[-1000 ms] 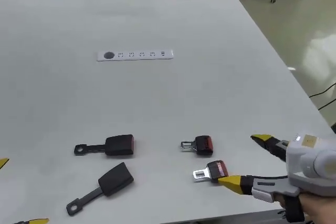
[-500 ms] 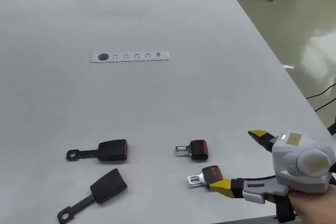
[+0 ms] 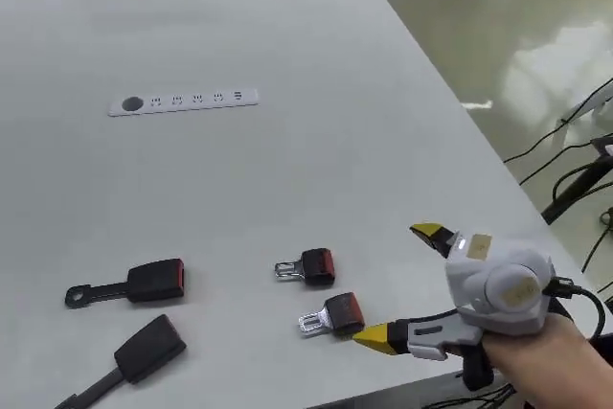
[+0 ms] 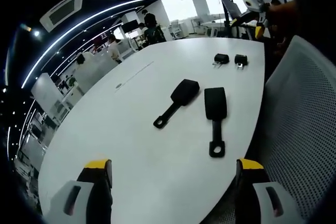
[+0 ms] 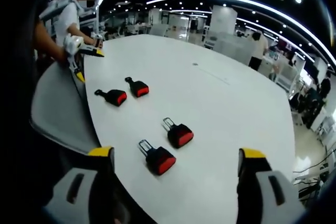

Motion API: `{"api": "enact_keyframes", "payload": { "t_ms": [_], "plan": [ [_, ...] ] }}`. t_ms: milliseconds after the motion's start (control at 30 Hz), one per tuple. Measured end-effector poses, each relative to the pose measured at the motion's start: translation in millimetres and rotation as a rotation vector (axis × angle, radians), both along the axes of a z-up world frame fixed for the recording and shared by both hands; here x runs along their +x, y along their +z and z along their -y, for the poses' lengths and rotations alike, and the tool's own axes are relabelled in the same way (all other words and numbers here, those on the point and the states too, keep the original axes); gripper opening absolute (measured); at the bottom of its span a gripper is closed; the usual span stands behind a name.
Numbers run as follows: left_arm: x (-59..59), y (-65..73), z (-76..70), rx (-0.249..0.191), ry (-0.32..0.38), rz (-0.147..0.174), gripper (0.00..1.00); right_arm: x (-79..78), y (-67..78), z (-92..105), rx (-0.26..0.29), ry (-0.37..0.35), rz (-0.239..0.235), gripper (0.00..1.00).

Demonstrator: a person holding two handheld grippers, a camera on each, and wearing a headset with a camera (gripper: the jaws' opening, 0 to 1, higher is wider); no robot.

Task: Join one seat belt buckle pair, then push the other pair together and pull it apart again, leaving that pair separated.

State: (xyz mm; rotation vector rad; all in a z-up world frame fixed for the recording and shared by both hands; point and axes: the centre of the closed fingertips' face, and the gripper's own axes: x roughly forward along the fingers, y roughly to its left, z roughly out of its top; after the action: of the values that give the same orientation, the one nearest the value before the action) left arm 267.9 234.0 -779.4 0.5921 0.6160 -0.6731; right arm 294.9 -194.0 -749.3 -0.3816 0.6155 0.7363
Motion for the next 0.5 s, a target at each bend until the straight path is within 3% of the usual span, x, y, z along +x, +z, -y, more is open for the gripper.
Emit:
{"api": "enact_keyframes", "payload": {
  "t_ms": [133,233,333,433,500],
  "plan": [
    [-1.4,-4.3,-0.4,0.009,-0.007,-0.016,1.0,-4.9,0.7,-0.3,-0.02,-0.002,0.011,0.99],
    [-2.5,-3.9,2.1,-0.004,-0.012,-0.022,1.0,-4.4,1.2,-1.8,-0.05,0.029,0.056,1.0],
    [-3.6,-5.6,2.7,0.001,-0.016,-0.03,1.0,-5.2,-1.3,-6.4,-0.056,0.049,0.068,0.99],
    [-4.9,-7.1,4.2,-0.001,-0.016,-0.037,1.0,-5.8,-6.1,-10.9,-0.041,0.068,0.053,0.95],
    [-7.0,-8.5,6.0,-0.01,-0.012,-0.053,0.96,-8.9,-15.3,-12.9,-0.039,0.078,0.0,0.87]
  ]
}}
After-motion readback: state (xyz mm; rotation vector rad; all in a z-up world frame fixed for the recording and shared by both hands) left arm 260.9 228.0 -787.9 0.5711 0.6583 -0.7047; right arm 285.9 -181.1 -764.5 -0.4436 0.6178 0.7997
